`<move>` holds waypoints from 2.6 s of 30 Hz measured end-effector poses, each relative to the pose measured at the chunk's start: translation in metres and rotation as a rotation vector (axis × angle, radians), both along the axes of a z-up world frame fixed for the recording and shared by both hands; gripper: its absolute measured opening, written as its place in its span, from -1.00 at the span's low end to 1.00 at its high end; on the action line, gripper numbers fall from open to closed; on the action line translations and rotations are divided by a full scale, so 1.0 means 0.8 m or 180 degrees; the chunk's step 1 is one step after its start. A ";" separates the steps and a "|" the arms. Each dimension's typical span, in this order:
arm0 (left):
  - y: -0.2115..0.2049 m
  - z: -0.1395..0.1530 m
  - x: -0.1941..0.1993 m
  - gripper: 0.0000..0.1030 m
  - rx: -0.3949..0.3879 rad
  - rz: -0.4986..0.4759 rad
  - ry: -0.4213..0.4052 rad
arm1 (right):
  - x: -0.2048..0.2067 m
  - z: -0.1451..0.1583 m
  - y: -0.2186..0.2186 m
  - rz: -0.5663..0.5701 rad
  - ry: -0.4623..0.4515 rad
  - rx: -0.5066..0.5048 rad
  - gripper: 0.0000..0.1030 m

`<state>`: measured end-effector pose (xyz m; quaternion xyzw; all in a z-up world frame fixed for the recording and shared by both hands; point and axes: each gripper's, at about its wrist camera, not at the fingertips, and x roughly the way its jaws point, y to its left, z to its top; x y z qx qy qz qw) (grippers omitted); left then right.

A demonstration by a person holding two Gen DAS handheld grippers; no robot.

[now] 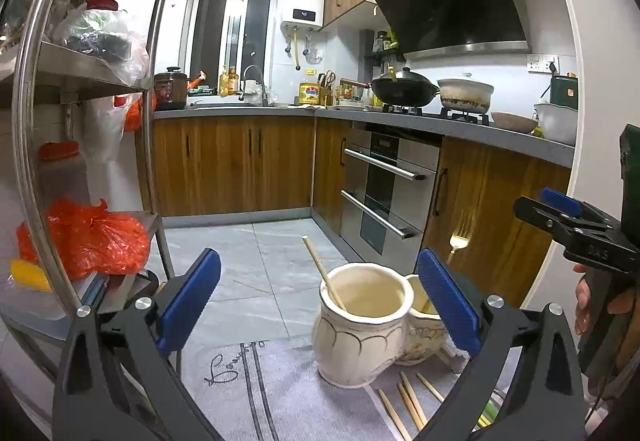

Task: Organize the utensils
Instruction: 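Open the left tool releasing the chopstick while the right tool releases the gold fork, then withdraw both tools from the holder back toward the utensils on the mat, then grasp another wooden chopstick with the left tool while the right tool grasps a silver fork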

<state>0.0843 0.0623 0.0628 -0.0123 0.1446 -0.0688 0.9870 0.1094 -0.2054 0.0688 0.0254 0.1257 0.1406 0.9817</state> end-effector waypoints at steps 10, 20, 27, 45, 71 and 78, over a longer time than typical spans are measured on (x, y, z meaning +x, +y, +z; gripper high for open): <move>-0.019 0.020 -0.048 0.89 0.0299 0.0027 -0.0087 | -0.041 -0.008 -0.013 -0.0007 -0.0034 0.0056 0.90; -0.027 -0.004 -0.059 0.89 0.0213 -0.0097 0.0113 | -0.053 -0.029 -0.008 0.0086 0.0167 0.0076 0.90; -0.024 -0.019 -0.061 0.89 0.0139 -0.0166 0.0269 | -0.066 -0.040 -0.015 0.0154 0.0268 -0.0048 0.90; -0.050 -0.141 -0.060 0.89 0.0257 -0.0268 0.1250 | -0.072 -0.132 -0.037 0.0151 0.0992 -0.0485 0.90; -0.095 -0.190 -0.010 0.13 0.0523 -0.0223 0.1978 | 0.001 -0.178 -0.011 0.0503 0.1687 -0.0615 0.04; -0.104 -0.191 -0.008 -0.58 0.0446 -0.0396 0.2060 | 0.030 -0.191 -0.006 0.0818 0.1930 -0.0388 -0.24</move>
